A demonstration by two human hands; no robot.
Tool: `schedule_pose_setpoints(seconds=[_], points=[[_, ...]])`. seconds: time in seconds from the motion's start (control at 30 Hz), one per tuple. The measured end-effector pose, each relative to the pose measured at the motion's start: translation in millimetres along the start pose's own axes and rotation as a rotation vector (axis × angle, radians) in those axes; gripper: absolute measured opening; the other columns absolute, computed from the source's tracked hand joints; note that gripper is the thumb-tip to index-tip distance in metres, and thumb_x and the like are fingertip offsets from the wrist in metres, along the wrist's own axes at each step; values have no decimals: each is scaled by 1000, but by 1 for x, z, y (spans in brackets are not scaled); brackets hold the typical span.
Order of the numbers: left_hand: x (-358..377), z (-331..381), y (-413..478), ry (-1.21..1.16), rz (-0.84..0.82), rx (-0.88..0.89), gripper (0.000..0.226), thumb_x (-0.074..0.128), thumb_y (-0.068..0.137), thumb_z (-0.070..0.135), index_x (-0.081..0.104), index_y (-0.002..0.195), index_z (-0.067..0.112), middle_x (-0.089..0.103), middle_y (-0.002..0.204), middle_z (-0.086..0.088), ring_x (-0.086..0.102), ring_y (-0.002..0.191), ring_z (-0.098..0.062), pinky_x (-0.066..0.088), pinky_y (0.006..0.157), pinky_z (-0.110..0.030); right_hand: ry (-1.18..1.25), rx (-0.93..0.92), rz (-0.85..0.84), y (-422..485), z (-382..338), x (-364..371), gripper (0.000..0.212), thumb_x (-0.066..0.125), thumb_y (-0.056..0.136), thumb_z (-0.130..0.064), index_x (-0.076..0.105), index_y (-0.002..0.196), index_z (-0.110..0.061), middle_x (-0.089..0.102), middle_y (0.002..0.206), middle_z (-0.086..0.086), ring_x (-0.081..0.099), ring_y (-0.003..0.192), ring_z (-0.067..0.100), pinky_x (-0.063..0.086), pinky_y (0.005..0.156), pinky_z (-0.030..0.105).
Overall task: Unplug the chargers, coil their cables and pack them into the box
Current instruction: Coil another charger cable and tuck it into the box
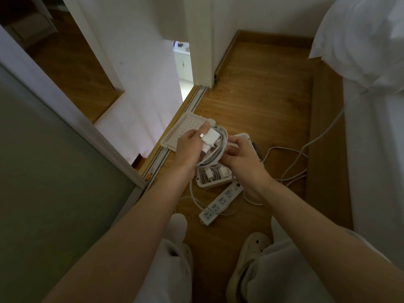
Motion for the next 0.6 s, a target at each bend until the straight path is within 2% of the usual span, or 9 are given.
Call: schedule_pose_setpoints(seconds=[0.07,0.13,0.2,0.23,0.3,0.37,0.47,0.53,0.6], points=[[1,-1,2,40,45,52,24,55,92,42,63,86,20,68,88,-9,63,72,-20,54,65,-32,61,-22,20,-3,-3,5,39,45,92,3,40,128,-11,63,109,14,63,101,26,53,89,40],[3,-1,3,48,64,59,25,56,92,43,62,81,21,68,91,-11,64,78,-26,55,78,-41,100,-88,38,-9,-5,9,37,40,97,-7,36,130,-23,60,113,14,64,98,21,55,81,28],[4,-1,3,58,76,64,25,55,92,44,62,82,22,68,93,-10,66,85,-28,54,85,-44,28,-218,36,-16,-6,14,36,43,98,-18,34,129,-34,59,108,3,63,93,3,51,73,12],[4,-1,5,65,83,79,25,55,92,44,64,85,21,69,95,-10,66,89,-28,54,88,-45,-36,-279,25,-18,-6,15,35,47,97,-20,36,128,-33,57,106,-5,59,92,-6,48,72,8],[5,-5,7,97,94,128,28,55,91,45,66,91,19,69,97,-8,66,93,-26,54,88,-46,-183,-334,38,-18,-4,17,33,53,93,-20,45,124,-28,53,108,-13,54,96,-9,45,76,9],[7,-9,8,122,89,155,33,56,89,49,66,95,18,69,97,-6,66,94,-23,53,89,-47,-281,-327,107,-15,-1,16,29,58,91,-19,51,118,-26,54,108,-10,52,99,-3,45,79,11],[10,-13,10,162,72,183,35,55,90,48,65,94,15,68,94,-4,64,93,-23,52,89,-48,-309,-301,189,-12,1,14,16,61,88,-16,54,98,-26,54,89,-14,54,82,-2,48,73,14],[12,-15,12,203,67,222,33,54,90,47,63,87,16,67,91,-4,64,91,-24,53,87,-46,-357,-279,235,-9,2,12,12,63,87,-16,56,90,-25,55,87,-9,53,78,2,47,73,17],[12,-20,16,289,56,248,31,54,90,49,60,80,20,65,84,-2,63,85,-23,53,82,-44,-421,-254,281,-7,3,9,7,64,87,-16,60,92,-19,53,102,-1,47,82,-3,38,72,2]])
Point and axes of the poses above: each hand's wrist, its own y-axis towards the middle knuckle, its own x-axis out of the palm, z = x × y, the point moved 1 cm from there along y, towards the middle knuckle
